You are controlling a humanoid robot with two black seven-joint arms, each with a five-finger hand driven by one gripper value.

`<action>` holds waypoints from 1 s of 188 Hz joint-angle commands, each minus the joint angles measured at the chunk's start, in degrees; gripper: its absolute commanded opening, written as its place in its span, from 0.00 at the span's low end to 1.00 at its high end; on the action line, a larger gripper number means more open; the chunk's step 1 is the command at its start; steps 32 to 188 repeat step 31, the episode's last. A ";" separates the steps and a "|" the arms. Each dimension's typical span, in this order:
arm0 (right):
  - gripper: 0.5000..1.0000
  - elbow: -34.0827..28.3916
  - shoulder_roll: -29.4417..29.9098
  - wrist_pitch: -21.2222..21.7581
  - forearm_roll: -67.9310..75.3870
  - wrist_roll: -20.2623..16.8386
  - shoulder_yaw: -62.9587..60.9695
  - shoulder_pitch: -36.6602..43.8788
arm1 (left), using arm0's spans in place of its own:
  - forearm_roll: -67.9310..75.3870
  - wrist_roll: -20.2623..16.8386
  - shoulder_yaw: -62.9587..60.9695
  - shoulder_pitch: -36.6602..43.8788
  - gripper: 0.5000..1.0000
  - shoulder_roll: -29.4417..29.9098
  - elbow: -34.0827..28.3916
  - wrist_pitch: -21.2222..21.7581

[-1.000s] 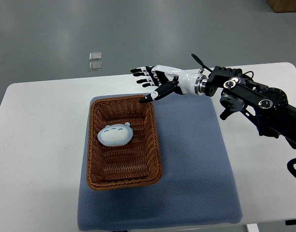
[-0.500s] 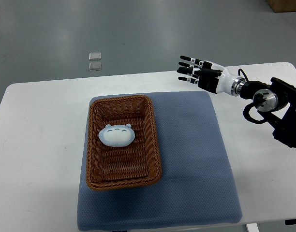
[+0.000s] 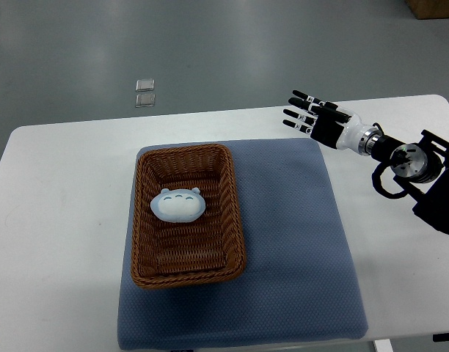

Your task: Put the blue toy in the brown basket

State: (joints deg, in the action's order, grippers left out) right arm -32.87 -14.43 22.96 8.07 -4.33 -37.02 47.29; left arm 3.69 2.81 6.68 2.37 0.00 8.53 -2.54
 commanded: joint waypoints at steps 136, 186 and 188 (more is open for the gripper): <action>0.83 -0.18 0.19 2.00 -0.08 0.28 0.11 -0.44 | 0.00 0.00 0.00 0.01 1.00 0.00 0.00 0.00; 0.83 -0.18 0.19 2.00 -0.08 0.28 0.11 -0.44 | 0.00 0.00 0.00 0.01 1.00 0.00 0.00 0.00; 0.83 -0.18 0.19 2.00 -0.08 0.28 0.11 -0.44 | 0.00 0.00 0.00 0.01 1.00 0.00 0.00 0.00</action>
